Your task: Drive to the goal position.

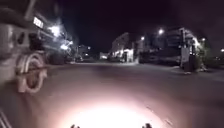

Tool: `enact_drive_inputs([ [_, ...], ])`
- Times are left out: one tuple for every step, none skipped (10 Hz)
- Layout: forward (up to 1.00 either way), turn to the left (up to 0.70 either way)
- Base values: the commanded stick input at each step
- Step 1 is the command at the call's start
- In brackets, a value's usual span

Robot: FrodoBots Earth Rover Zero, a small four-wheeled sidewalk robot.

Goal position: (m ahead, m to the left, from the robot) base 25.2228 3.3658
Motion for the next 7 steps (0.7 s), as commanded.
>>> enact_drive_inputs([
  [0.85, 0.00],
  [0.85, 0.00],
  [0.85, 0.00],
  [0.85, 0.00],
  [0.85, 0.00],
  [0.85, 0.00],
  [0.85, 0.00],
])
